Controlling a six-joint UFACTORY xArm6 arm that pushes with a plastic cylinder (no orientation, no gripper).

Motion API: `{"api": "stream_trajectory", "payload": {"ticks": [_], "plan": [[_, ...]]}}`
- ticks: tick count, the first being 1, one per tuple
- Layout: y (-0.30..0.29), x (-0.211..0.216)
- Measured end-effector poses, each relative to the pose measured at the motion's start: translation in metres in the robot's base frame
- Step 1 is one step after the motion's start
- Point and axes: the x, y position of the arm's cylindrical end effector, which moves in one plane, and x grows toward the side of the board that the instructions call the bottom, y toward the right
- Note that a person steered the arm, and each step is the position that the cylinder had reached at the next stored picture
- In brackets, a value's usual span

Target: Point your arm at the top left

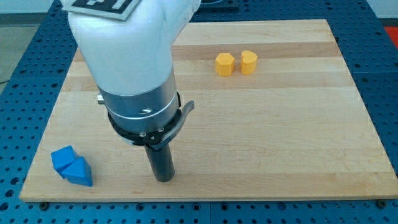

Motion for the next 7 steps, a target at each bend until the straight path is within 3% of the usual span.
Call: {"api": "stream_trajectory", "payload": {"ticks": [1,2,4,6,7], "plan": [[0.000,0.000],[0.002,-0.035],[0.045,-0.159],[0.002,-0.181],[0.002,-0.242]]}}
